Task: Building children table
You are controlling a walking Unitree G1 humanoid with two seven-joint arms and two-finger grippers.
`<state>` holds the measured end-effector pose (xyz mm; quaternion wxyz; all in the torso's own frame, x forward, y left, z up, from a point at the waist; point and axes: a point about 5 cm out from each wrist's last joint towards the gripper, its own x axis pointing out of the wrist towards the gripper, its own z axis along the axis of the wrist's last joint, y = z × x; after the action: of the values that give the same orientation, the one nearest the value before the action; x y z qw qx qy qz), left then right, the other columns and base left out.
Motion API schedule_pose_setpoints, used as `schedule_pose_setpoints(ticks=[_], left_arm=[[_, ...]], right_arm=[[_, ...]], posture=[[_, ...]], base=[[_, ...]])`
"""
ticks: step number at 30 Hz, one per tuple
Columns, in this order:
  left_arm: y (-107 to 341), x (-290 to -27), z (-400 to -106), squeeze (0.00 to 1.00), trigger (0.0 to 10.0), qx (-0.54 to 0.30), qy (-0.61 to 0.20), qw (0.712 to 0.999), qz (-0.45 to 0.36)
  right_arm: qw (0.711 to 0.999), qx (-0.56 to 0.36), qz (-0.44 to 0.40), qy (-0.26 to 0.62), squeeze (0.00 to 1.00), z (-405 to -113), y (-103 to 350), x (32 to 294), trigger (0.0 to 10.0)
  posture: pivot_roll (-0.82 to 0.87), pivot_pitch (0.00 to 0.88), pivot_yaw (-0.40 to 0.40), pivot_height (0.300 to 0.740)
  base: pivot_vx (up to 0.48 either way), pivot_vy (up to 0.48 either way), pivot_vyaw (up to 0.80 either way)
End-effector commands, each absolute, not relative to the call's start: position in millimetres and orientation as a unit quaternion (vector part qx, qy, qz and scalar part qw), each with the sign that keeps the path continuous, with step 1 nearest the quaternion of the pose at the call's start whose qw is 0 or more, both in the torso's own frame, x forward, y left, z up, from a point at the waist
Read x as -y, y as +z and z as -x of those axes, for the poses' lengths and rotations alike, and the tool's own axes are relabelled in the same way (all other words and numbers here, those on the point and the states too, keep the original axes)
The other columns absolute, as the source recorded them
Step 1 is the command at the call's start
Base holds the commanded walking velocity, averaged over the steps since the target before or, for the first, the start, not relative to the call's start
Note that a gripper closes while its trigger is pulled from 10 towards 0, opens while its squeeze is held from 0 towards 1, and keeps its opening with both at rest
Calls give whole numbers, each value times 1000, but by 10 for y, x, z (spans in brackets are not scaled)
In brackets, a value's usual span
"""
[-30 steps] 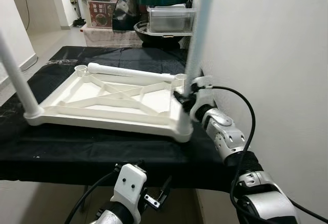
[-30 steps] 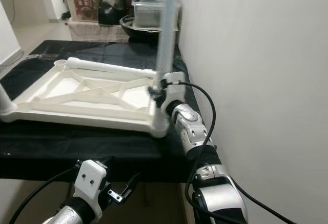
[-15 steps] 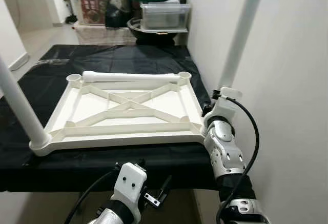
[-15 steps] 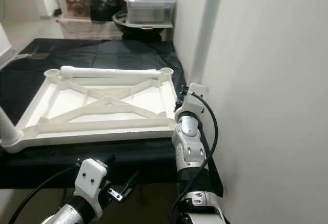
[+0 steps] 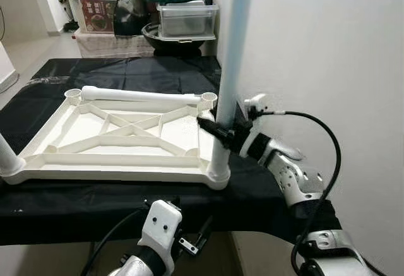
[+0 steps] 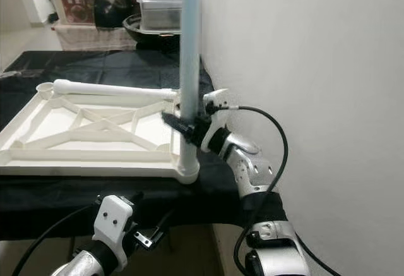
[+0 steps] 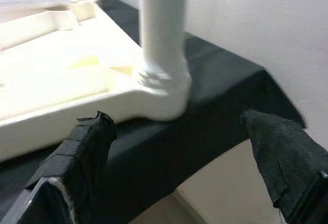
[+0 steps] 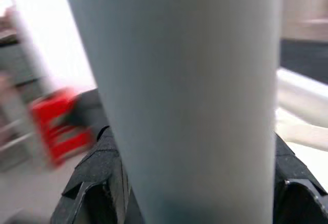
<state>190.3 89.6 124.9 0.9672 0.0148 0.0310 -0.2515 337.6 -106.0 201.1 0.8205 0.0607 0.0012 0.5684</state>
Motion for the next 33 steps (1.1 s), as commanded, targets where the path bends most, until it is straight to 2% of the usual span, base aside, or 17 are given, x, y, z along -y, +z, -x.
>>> schedule_pose_setpoints(ticks=[1,2,3,5,6,8,10,11,12,15,17,19,24,27,28,32,33], left_arm=[[1220,-899,-1895,0,10000,-36,-252,967,-15],[1221,-900,-1894,0,10000,-35,-252,967,-15],[1222,-901,-1893,0,10000,-35,-252,967,-15],[1223,-902,-1893,0,10000,-35,-252,967,-15],[1224,-902,-1892,0,10000,-35,-252,967,-15],[1226,-901,-1891,0,10000,-35,-252,967,-15],[1229,-900,-1891,0,10000,-34,-251,967,-14],[1229,-900,-1891,0,10000,-34,-251,967,-14],[1229,-901,-1892,0,10000,-35,-251,967,-14],[1228,-902,-1893,0,10000,-35,-251,967,-14],[1228,-903,-1894,0,10000,-35,-251,967,-14],[1226,-905,-1894,0,10000,-36,-251,967,-13],[1224,-904,-1895,0,10000,-36,-253,967,-12],[1223,-903,-1896,0,10000,-37,-253,967,-12],[1223,-902,-1896,0,10000,-37,-252,967,-12],[1222,-899,-1894,0,10000,-37,-252,967,-13],[1221,-898,-1892,0,10000,-37,-252,967,-12]], right_arm=[[779,-10,-58,624,0,-3293,1972,919,10000],[766,-13,-50,640,0,-3285,1961,887,10000],[758,-17,-43,651,0,-3281,1934,812,2980],[753,-19,-38,657,0,-3277,1915,762,2980],[746,-24,-26,665,0,-3258,1875,705,0],[777,-27,-8,629,0,-3350,1822,632,0],[860,-14,4,510,0,-3557,1805,657,0],[860,-14,4,510,0,-3557,1805,657,0],[915,-27,-4,403,0,-3700,1776,778,0],[960,-42,-24,276,0,-3823,1746,979,0],[969,-49,-33,239,0,-3854,1729,1045,0],[998,-60,-27,-9,0,-3865,1676,1479,0],[974,-64,-40,-212,0,-3657,1578,1728,0],[967,-75,-66,-234,0,-3578,1502,1614,0],[977,-64,-81,-185,0,-3610,1510,1448,10000],[990,-29,-105,-92,0,-3668,1569,1185,10000],[993,1,-109,-50,1000,-3675,1632,1075,10000]], posture=[[117,23,-58,740],[117,23,-58,740],[120,23,-57,740],[120,23,-57,740],[120,23,-57,740],[124,25,-57,740],[123,24,-60,740],[123,24,-60,740],[118,26,-59,740],[116,27,-60,740],[116,27,-60,740],[108,28,-55,740],[109,28,-53,740],[109,29,-55,740],[110,28,-54,740],[109,25,-55,740],[108,23,-54,740]], base=[[0,0,0],[0,0,0],[0,0,0],[0,0,0],[0,0,0],[0,0,0],[0,0,0],[0,0,0],[0,0,0],[0,0,0],[0,0,0],[0,0,0],[0,0,0],[0,0,0],[0,0,0],[0,0,0],[0,0,0]])
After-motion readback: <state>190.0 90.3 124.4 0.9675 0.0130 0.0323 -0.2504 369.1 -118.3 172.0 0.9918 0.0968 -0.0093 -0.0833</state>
